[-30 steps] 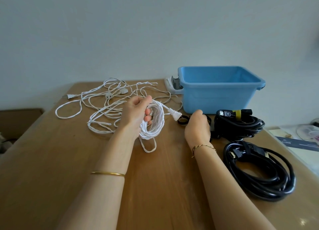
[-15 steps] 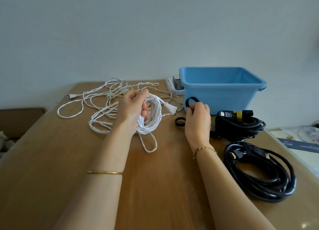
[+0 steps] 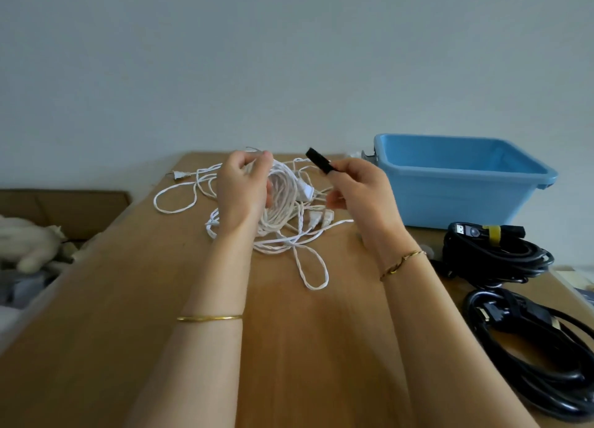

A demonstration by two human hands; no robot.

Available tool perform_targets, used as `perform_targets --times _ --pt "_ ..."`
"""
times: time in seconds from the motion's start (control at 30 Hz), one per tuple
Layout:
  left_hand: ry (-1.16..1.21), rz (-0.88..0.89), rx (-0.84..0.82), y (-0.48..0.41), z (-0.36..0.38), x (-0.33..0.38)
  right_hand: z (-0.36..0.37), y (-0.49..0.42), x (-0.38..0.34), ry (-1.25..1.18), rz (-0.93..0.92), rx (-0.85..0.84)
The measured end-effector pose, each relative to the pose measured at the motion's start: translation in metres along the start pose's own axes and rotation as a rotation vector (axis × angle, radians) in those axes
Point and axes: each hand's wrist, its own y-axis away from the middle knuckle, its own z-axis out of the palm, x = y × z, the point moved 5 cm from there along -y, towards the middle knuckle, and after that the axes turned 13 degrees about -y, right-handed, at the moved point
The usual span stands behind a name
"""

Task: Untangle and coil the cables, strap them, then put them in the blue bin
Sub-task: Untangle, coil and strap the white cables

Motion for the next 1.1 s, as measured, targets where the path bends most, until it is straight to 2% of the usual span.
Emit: perform_targets --times 0.13,0.27,0.37,0.5,0.77,1.1 --pt "0.007 -0.027 0.013 -0.008 -0.005 -0.009 0.025 -0.005 -0.011 0.163 -0.090 -0.198" --pt "0.012 -0.065 0.021 -0.015 -0.008 -0.016 0.048 -0.003 -0.010 0.158 -0.085 -0.438" --pt "-0.008 -0.088 0.036 -0.014 -0.011 -0.017 0.054 -0.004 -0.009 0.071 -0.059 -0.494" --pt "0.000 -0.115 0.053 -0.013 -0.014 -0.019 0.057 -0.002 -0.004 0.135 -0.022 -0.564" --pt "-0.041 -0.074 0.015 -0.012 -0.014 -0.017 0.058 -0.004 0.016 0.177 0.063 -0.541" --pt "-0.134 0.032 -0.030 -0.008 -0.011 -0.008 0.050 -0.011 0.002 0.199 -0.133 -0.326"
